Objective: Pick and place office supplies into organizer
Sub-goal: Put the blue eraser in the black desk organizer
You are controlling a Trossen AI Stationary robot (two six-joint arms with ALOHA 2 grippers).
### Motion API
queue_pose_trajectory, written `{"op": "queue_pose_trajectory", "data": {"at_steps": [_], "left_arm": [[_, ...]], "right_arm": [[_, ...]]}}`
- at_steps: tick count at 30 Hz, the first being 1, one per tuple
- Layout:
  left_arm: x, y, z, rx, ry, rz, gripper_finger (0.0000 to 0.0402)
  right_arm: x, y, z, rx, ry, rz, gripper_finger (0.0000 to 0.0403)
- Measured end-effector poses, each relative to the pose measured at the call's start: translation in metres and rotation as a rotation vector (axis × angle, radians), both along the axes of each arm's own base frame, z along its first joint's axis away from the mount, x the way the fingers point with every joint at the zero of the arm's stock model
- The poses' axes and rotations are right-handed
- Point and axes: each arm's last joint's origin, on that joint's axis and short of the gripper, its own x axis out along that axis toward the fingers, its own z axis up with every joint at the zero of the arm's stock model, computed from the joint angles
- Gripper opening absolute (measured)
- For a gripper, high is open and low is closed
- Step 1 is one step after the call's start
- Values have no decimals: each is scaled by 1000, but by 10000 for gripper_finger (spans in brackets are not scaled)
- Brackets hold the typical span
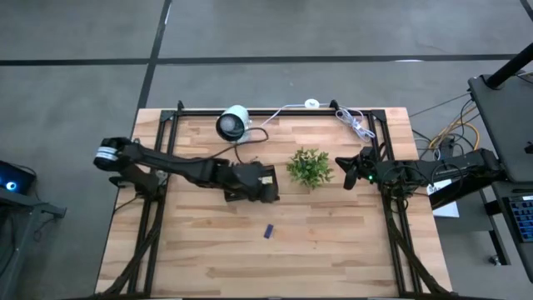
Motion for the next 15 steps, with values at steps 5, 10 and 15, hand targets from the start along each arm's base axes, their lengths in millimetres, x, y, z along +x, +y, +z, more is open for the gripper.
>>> {"op": "queue_pose_trajectory", "data": {"at_steps": [5,10,15], "left_arm": [[20,-15,3,-51,32,-20,114],[26,-28,6,-51,294,-4,101],[31,-37,7,-44,463,9,80]], "right_arm": [[0,0,0,-90,53,31,13],[0,0,0,-135,79,45,13],[0,0,0,-138,81,46,13]]}}
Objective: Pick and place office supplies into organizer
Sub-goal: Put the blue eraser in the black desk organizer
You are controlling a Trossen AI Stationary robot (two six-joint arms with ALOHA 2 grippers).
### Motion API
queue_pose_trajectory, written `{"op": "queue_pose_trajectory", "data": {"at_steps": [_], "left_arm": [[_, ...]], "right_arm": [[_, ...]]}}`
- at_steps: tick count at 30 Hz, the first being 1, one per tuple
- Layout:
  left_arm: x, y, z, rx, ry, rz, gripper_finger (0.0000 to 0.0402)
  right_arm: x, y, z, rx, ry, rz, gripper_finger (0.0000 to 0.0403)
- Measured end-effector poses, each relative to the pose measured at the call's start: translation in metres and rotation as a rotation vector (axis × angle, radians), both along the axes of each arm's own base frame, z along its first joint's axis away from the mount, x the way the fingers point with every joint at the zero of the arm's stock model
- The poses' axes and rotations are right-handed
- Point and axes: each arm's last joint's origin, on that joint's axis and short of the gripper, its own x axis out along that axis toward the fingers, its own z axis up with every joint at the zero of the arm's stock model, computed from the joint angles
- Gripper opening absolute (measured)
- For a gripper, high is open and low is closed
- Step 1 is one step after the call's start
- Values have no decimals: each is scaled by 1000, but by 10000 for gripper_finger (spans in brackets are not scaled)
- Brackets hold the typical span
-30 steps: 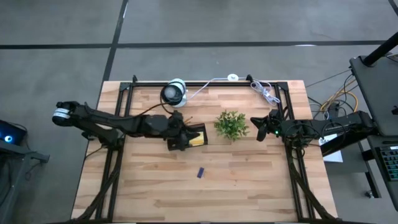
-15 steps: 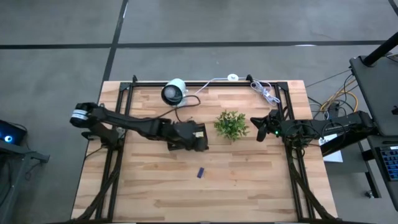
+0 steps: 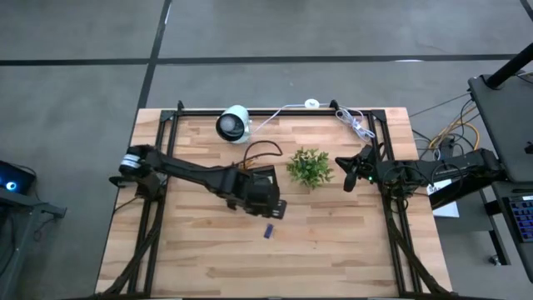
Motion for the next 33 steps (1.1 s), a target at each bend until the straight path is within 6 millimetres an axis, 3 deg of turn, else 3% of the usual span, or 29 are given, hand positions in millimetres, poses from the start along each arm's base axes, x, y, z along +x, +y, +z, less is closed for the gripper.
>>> {"op": "queue_pose_trajectory", "data": {"at_steps": [7,13,22,26,33], "left_arm": [[15,-8,-17,-54,14,39,72],[23,-14,-34,-105,14,-62,77],[29,-18,-46,-67,5,-124,142],[34,-19,-61,-68,51,-99,165],[42,-26,-93,-83,139,-64,168]], "right_arm": [[0,0,0,0,0,0,13],[0,0,-1,-1,7,-1,13],[0,0,-1,-2,14,-1,13],[0,0,-2,-4,19,0,13],[-1,0,-3,-58,69,19,13]]}}
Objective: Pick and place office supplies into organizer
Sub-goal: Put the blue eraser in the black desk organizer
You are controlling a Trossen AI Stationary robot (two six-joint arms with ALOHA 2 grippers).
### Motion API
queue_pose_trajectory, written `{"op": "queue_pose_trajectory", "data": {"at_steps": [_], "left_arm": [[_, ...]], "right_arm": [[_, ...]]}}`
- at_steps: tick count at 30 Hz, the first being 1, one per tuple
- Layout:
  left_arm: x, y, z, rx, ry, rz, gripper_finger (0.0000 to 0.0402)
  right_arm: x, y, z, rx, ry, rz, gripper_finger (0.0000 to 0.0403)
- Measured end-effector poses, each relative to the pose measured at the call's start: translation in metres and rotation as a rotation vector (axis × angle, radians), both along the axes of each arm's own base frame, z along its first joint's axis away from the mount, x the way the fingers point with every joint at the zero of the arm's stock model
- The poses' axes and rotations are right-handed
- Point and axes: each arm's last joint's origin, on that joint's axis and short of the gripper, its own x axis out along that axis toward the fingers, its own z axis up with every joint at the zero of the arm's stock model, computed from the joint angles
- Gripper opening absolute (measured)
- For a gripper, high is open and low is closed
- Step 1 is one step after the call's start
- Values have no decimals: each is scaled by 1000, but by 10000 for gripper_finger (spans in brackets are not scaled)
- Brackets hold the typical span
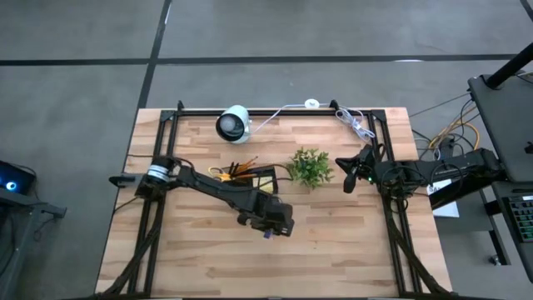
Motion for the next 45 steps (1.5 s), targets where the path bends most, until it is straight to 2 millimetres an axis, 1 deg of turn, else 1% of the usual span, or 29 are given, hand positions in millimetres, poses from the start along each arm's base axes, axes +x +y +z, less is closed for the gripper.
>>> {"op": "queue_pose_trajectory", "data": {"at_steps": [4,9,17,19,24,28,32,40,45], "left_arm": [[1,-4,-8,-13,30,28,168],[-3,-4,-12,4,100,88,168],[0,-4,-11,5,56,67,168],[-1,-4,-13,20,56,43,168],[-5,-2,-20,39,83,51,168],[-5,-2,-25,39,67,41,168],[-5,-2,-25,50,58,22,168],[-7,-1,-28,84,60,35,168],[-8,-4,-28,149,39,-1,168]], "right_arm": [[0,0,0,-3,1,1,13],[0,0,0,-3,1,1,13],[0,0,0,-3,1,1,13],[0,0,0,-3,2,1,13],[0,0,0,-3,2,1,13],[0,0,0,-4,2,1,13],[0,0,0,-4,3,1,13],[0,0,0,-4,3,1,13],[0,0,0,-4,3,1,13]]}}
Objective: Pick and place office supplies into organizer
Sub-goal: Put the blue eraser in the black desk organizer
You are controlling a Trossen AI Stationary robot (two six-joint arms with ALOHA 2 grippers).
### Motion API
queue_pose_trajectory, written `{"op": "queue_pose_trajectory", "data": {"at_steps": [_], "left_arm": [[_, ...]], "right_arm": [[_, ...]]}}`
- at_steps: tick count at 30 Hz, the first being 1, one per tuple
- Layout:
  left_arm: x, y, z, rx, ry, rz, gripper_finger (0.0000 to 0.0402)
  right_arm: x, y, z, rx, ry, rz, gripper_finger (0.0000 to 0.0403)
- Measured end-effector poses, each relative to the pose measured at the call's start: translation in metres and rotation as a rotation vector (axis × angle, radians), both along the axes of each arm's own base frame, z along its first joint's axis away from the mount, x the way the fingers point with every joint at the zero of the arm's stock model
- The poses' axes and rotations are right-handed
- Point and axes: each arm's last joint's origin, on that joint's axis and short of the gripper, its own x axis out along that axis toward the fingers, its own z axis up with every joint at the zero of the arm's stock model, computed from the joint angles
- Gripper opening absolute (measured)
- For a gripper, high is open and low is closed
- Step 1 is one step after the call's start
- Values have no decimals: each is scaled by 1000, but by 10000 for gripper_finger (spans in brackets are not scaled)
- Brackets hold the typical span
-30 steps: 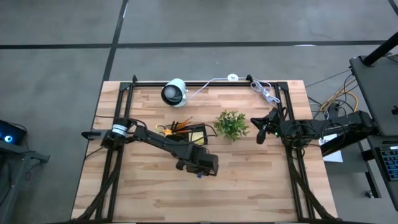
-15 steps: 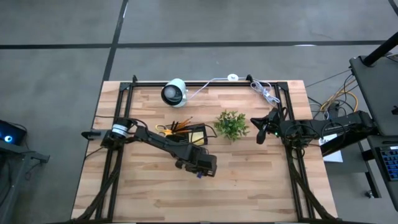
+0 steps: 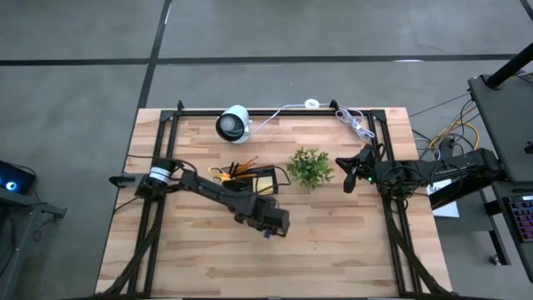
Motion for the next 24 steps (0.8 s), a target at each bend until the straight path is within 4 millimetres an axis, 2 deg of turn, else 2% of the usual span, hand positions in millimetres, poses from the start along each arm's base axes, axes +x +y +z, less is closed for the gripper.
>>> {"op": "queue_pose_trajectory", "data": {"at_steps": [8,19,24], "left_arm": [[2,-6,2,22,-51,-63,168],[-1,-8,-1,25,-30,-60,168],[2,-11,-12,19,-1,-70,168]], "right_arm": [[0,0,0,0,0,0,13],[0,0,0,0,0,-1,13],[0,0,0,0,-1,-2,13]]}}
